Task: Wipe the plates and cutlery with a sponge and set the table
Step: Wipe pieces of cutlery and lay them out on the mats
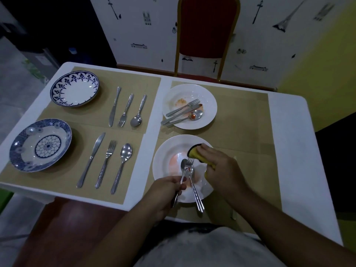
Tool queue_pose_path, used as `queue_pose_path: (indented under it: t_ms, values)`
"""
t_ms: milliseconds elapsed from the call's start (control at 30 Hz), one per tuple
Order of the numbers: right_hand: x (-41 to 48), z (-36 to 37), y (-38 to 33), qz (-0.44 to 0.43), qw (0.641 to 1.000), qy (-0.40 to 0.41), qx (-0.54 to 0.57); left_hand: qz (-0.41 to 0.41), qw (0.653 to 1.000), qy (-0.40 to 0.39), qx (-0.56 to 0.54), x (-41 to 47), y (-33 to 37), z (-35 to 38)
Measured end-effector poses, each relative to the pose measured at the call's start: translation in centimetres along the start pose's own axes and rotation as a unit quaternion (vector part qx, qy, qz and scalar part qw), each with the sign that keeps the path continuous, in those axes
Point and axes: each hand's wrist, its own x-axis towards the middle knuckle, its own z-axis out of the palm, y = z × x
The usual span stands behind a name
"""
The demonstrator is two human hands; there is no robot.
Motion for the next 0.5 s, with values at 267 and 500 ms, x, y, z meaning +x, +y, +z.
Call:
queue_pose_path:
  t_ms: [267, 500]
  values:
    - [0.6, 1.7, 2.4, -0.097, 0.981, -0.11, -0.129, 0.085, 0.99, 0.013, 0.111, -0.3, -0.8, 0.1]
    - [0.1, -2.7, 5.0, 0.103, 0.994, 0.019, -0.043, 0.112, 0.987, -0.011, 0.113, 0.4, -0.7, 2.6]
